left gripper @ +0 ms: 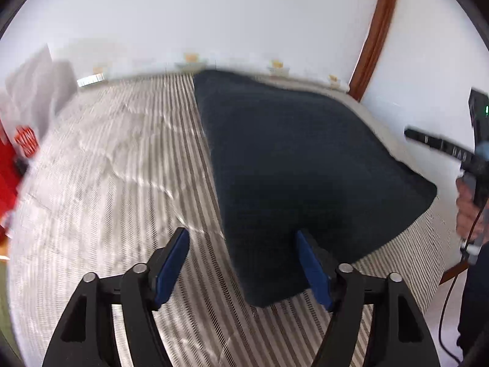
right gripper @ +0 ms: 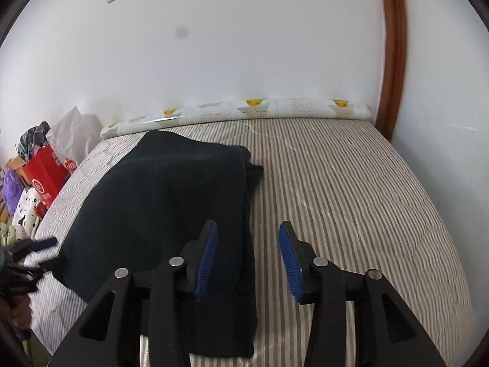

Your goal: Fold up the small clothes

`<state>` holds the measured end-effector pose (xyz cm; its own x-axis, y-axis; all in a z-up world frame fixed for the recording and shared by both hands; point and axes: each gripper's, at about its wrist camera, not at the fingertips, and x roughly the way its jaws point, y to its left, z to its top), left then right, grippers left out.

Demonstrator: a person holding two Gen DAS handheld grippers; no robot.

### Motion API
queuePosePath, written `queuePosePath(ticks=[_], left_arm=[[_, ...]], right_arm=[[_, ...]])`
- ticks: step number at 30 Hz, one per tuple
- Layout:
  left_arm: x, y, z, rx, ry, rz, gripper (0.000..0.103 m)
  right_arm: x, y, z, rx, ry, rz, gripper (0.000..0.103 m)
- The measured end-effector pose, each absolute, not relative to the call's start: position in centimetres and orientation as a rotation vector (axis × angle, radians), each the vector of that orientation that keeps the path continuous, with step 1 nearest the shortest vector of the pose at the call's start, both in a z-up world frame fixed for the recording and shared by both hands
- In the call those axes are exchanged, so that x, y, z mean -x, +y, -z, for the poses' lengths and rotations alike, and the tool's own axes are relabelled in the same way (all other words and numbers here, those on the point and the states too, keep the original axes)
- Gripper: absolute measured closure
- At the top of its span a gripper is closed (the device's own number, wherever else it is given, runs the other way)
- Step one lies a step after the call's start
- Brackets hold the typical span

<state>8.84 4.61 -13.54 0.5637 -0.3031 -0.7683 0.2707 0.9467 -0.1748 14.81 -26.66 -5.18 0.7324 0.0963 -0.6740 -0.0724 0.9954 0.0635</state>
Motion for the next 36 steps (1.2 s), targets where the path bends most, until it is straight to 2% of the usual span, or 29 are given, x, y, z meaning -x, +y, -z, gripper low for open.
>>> queuePosePath(ticks=[3, 9, 11, 12, 14, 17, 20, 23, 25, 26, 27, 31, 32, 33, 34, 36], left_arm=[[-9.4, 4.3, 14.2, 0.026, 0.935, 0.348, 0.03], [-10.7, 5.0, 11.0, 0.038, 0.864, 0.323, 0.031], [-11.9, 5.3, 10.8, 0.051, 0.86, 0.306, 0.032], [-12.5, 5.3, 10.9, 0.055, 0.867, 0.302, 0.032], [-13.5, 5.3, 11.1, 0.055, 0.874, 0.306, 0.032], [-14.7, 5.4, 10.9, 0.056, 0.864, 0.312, 0.032], [-15.8, 5.3, 10.9, 0.061, 0.864, 0.321, 0.032], [-16.5, 5.0, 10.9, 0.055, 0.86, 0.329, 0.032], [-17.0, 5.0, 11.0, 0.059, 0.861, 0.325, 0.032], [-17.1, 4.9, 11.1, 0.06, 0.864, 0.323, 0.032], [-17.3, 4.9, 11.2, 0.064, 0.866, 0.323, 0.032], [-17.3, 4.7, 11.4, 0.068, 0.867, 0.328, 0.032], [-17.3, 4.6, 11.5, 0.069, 0.868, 0.329, 0.032], [-17.3, 4.5, 11.6, 0.069, 0.87, 0.329, 0.032], [-17.3, 4.5, 11.7, 0.068, 0.873, 0.328, 0.032], [-17.2, 4.4, 11.9, 0.07, 0.874, 0.332, 0.032]], right_arm=[[-18.2, -26.1, 5.3, 0.0, 0.79, -0.099, 0.061], [-23.4, -26.2, 8.8, -0.078, 0.952, -0.173, 0.061], [-24.2, -26.4, 10.1, -0.119, 1.004, -0.233, 0.09], [-24.0, -26.7, 10.1, -0.134, 0.989, -0.25, 0.096], [-22.8, -28.2, 9.2, -0.168, 0.913, -0.267, 0.097], [-22.7, -29.1, 9.3, -0.187, 0.939, -0.277, 0.097], [-23.3, -28.7, 8.6, -0.129, 0.954, -0.266, 0.096], [-24.8, -28.5, 7.4, -0.114, 0.914, -0.258, 0.09], [-26.8, -28.5, 7.5, -0.139, 0.933, -0.28, 0.065], [-28.1, -28.3, 7.9, -0.148, 0.952, -0.283, 0.059], [-29.4, -28.0, 8.4, -0.154, 0.975, -0.274, 0.057], [-33.1, -27.5, 10.5, -0.23, 1.035, -0.254, 0.058], [-33.6, -27.3, 11.0, -0.235, 1.054, -0.248, 0.061], [-34.0, -26.9, 11.3, -0.235, 1.061, -0.264, 0.081], [-34.1, -26.6, 11.0, -0.214, 1.044, -0.269, 0.088], [-33.2, -27.0, 9.2, -0.173, 0.935, -0.295, 0.09]])
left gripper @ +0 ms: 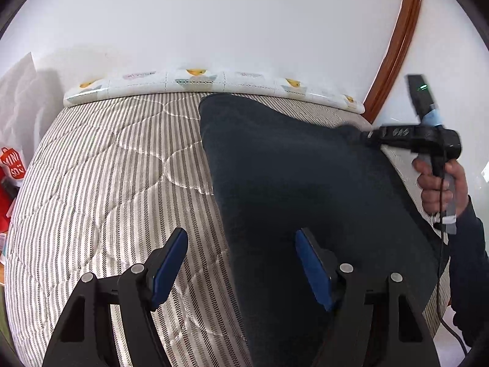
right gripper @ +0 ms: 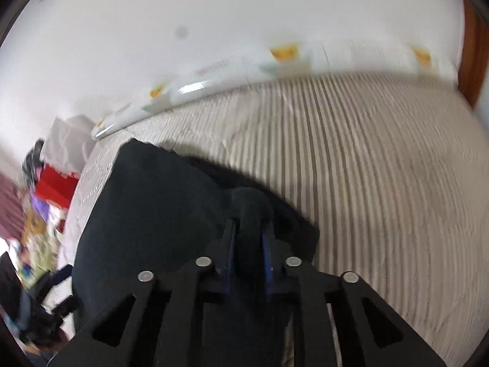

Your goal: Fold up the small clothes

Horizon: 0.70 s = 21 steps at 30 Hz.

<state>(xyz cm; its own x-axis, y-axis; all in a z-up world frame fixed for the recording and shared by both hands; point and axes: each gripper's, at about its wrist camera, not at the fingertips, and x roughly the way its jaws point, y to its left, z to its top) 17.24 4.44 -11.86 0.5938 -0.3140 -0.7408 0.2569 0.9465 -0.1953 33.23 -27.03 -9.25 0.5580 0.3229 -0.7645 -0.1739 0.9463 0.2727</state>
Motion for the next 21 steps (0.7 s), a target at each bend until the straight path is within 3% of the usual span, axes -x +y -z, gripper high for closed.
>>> queuePosePath(ticks=[3, 9, 13, 21], left_arm=[[-17.2, 4.3, 12.1, 0.081, 0.875, 0.34, 0.032], [-15.9, 4.5, 12.0, 0.091, 0.861, 0.331, 0.032], [-14.5, 4.5, 11.7, 0.053, 0.847, 0.292, 0.032], [-11.8, 4.2, 11.4, 0.037, 0.837, 0.239, 0.032]], right_arm=[[-33.1, -28.8, 8.5, -0.213, 0.91, -0.229, 0.097], [-28.8, -29.9, 8.5, -0.196, 0.932, -0.185, 0.091], [-22.4, -30.0, 8.6, -0.193, 0.925, -0.192, 0.061], [-15.2, -29.3, 10.8, -0.283, 0.903, -0.264, 0.063]])
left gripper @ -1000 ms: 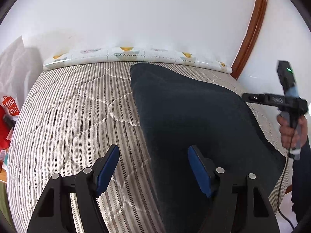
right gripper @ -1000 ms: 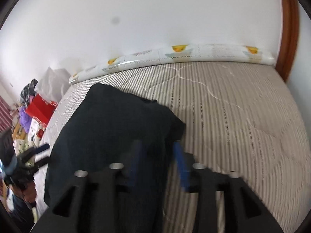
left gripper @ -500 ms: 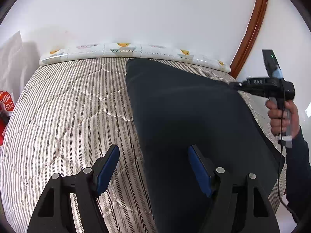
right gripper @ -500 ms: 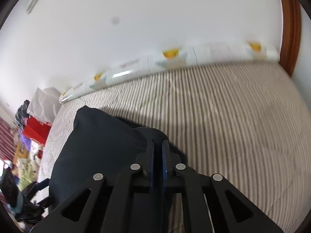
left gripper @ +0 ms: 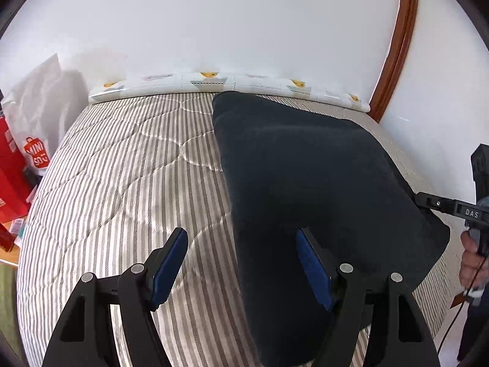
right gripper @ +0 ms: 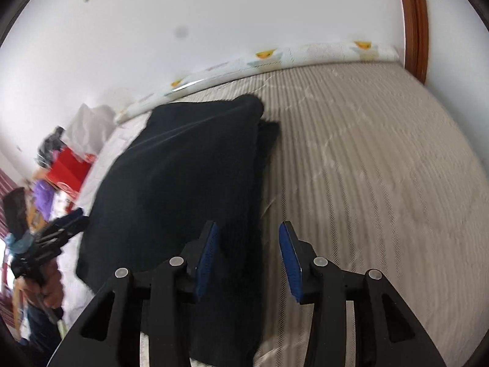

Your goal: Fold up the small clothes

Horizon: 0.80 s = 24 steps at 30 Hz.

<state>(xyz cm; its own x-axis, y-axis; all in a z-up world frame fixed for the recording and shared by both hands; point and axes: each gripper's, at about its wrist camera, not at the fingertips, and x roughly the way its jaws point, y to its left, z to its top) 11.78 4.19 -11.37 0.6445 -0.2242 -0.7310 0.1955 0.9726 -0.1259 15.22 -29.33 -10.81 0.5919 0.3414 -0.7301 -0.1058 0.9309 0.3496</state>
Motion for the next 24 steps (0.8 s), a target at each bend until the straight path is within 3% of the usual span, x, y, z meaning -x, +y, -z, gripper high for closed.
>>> queuePosePath(ticks=[2, 3, 9, 18, 24], left_arm=[[-11.3, 4.0, 11.5, 0.021, 0.833, 0.219, 0.032], [-11.2, 3.9, 11.5, 0.017, 0.831, 0.213, 0.032], [-10.3, 3.6, 11.6, 0.018, 0.833, 0.193, 0.032], [-8.2, 4.0, 12.1, 0.059, 0.859, 0.19, 0.032], [-6.9, 4.1, 12.2, 0.062, 0.864, 0.176, 0.032]], right_arm=[[-14.9, -28.9, 11.4, -0.303, 0.893, -0.276, 0.079], [-14.8, -28.7, 11.6, -0.311, 0.883, -0.284, 0.099], [-13.7, -30.8, 11.4, -0.405, 0.796, -0.262, 0.1], [-10.6, -28.6, 9.3, -0.233, 0.717, -0.111, 0.095], [-9.2, -25.4, 9.5, -0.117, 0.716, -0.147, 0.08]])
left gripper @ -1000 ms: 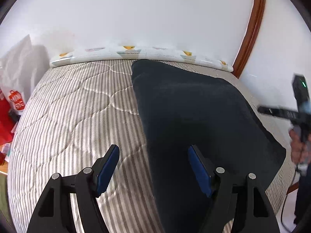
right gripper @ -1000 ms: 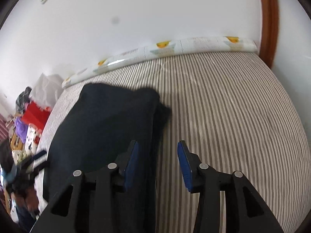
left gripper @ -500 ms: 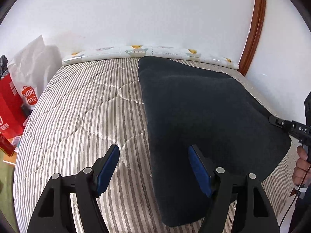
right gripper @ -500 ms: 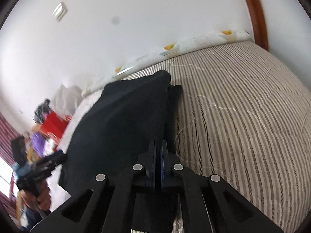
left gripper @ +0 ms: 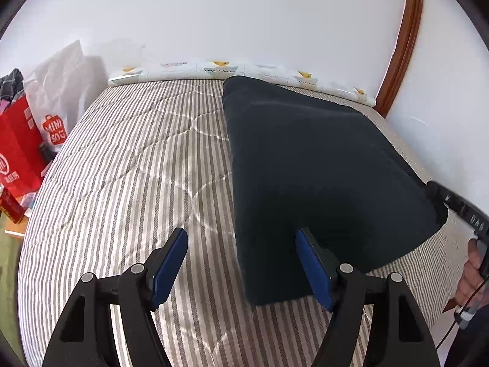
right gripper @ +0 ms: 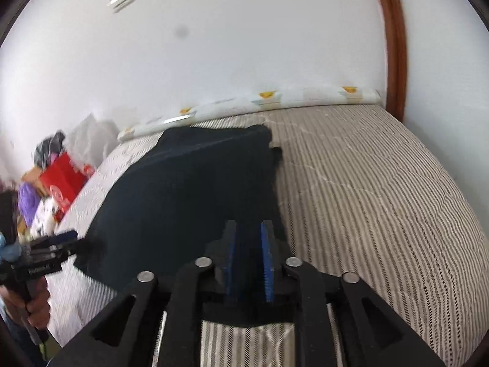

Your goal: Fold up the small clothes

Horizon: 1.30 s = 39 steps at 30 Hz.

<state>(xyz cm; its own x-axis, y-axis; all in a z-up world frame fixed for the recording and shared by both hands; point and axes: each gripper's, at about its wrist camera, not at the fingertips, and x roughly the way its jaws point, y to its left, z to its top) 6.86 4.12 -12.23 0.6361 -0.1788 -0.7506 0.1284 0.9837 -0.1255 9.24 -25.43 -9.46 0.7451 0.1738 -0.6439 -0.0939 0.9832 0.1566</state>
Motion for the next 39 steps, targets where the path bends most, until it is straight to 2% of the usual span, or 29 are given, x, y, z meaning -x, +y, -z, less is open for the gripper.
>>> queuePosePath(ticks=[9, 16, 20, 24, 27, 37, 38, 39], left_arm=[[-5.2, 5.0, 13.2, 0.099, 0.878, 0.166, 0.031], [-4.0, 5.3, 12.6, 0.099, 0.873, 0.152, 0.031], [-3.0, 5.3, 11.3, 0.11, 0.853, 0.144, 0.031], [-1.4, 4.8, 9.5, 0.09, 0.823, 0.13, 0.027], [0.3, 4.4, 8.0, 0.076, 0.799, 0.128, 0.025], [6.0, 3.5, 3.8, 0.062, 0.718, 0.103, 0.01], [6.3, 3.4, 3.6, 0.06, 0.716, 0.102, 0.01], [6.8, 3.3, 3.4, 0.059, 0.712, 0.099, 0.01]], right_arm=[[-8.7, -25.3, 10.8, -0.103, 0.782, -0.079, 0.078], [-8.2, -25.1, 10.7, -0.087, 0.816, -0.029, 0.064], [-7.1, -24.5, 9.5, -0.056, 0.824, 0.021, 0.064], [-5.3, -24.2, 7.3, -0.07, 0.786, 0.032, 0.052], [-3.3, -24.1, 5.5, -0.084, 0.762, 0.032, 0.033], [3.3, -24.2, 1.8, -0.076, 0.715, 0.02, 0.018], [3.9, -24.2, 1.8, -0.073, 0.725, 0.022, 0.016], [4.3, -24.3, 1.8, -0.064, 0.729, 0.034, 0.01]])
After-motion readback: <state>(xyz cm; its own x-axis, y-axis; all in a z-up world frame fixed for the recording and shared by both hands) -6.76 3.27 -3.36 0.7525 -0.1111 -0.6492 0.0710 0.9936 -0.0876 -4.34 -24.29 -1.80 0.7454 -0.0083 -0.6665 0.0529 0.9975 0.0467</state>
